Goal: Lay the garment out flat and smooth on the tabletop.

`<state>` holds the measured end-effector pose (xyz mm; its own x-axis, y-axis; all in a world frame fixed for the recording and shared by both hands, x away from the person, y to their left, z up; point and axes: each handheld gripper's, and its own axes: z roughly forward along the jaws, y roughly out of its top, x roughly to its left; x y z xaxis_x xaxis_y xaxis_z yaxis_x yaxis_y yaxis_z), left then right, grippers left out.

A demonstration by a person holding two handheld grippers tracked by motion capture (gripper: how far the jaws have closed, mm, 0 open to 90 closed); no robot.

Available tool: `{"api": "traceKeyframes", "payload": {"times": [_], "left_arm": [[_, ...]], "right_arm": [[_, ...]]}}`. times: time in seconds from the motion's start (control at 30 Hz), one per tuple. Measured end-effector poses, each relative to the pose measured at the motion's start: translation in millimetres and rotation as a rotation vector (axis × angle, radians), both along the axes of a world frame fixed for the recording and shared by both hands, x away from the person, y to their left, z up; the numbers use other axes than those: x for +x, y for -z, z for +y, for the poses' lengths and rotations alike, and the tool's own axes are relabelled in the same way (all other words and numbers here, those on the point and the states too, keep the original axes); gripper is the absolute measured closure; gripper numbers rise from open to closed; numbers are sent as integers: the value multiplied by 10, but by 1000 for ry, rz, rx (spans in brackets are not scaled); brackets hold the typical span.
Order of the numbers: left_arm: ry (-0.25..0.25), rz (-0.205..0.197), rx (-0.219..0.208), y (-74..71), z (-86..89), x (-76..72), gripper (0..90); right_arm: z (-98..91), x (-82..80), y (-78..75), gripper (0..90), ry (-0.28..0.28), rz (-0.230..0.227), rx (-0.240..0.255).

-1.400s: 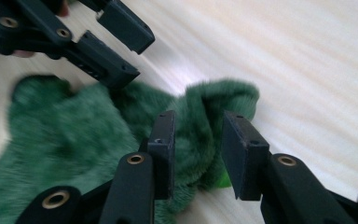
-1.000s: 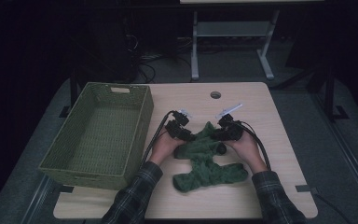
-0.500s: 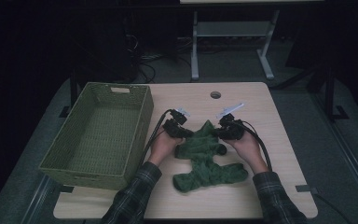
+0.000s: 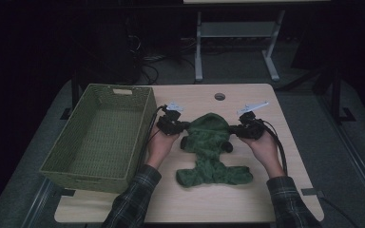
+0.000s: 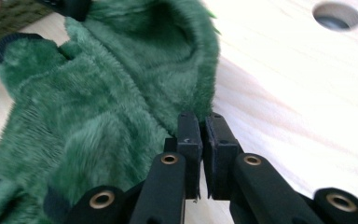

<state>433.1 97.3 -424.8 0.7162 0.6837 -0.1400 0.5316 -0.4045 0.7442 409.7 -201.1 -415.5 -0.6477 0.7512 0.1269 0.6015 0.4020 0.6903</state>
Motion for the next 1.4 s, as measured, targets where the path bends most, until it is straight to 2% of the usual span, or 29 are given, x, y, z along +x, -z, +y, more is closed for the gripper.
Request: {"api": "traceKeyframes", "payload": {"times": [0.07,0.13,0.17,0.27,0.4,0.47,0.53,0.57,0.63,0.67,0.73,0.8,0.87,0.97,1.03,1.13,1.2,1.3,1.33,1.37,1.4], "left_arm": [[-9,20,-8,97,-2,20,887],[-12,40,8,190,-17,40,887],[-17,53,11,239,-22,50,888],[-23,62,22,313,-27,73,888],[-29,77,30,394,-39,106,879],[-35,62,70,390,-46,97,863],[-40,67,49,357,-8,94,796],[-43,54,46,322,12,88,783],[-49,32,30,249,35,75,769],[-51,18,14,198,33,68,769],[-40,4,8,139,15,77,770],[-24,-6,-1,94,-36,115,780],[-12,-9,5,77,-98,164,801],[14,-12,-9,65,-200,235,834],[34,-2,-27,76,-292,274,850],[69,15,4,128,-434,298,861],[100,46,56,209,-503,308,874],[115,81,118,323,-526,325,889],[116,86,131,356,-529,328,893],[119,89,144,378,-527,329,894],[110,91,129,385,-522,326,896]], "right_arm": [[-40,22,106,868,28,45,2],[-53,43,203,872,39,83,2],[-52,47,233,873,42,90,0],[-42,62,338,875,59,106,-21],[-45,92,423,867,78,112,-23],[-27,94,438,807,76,105,-40],[-20,77,416,715,76,81,-69],[-36,64,385,707,72,82,-57],[-69,33,301,687,64,54,-29],[-75,19,266,695,63,45,-21],[-82,-2,194,735,60,5,-13],[-75,3,161,786,66,-14,4],[-41,79,158,827,67,8,-3],[16,167,189,891,64,-12,10],[66,231,226,895,50,25,6],[147,273,286,896,26,42,-6],[192,277,329,896,10,52,-26],[243,271,415,897,-7,68,-88],[237,270,447,898,-10,70,-103],[219,270,455,898,-12,71,-92],[206,271,454,898,-7,74,-93]]}}
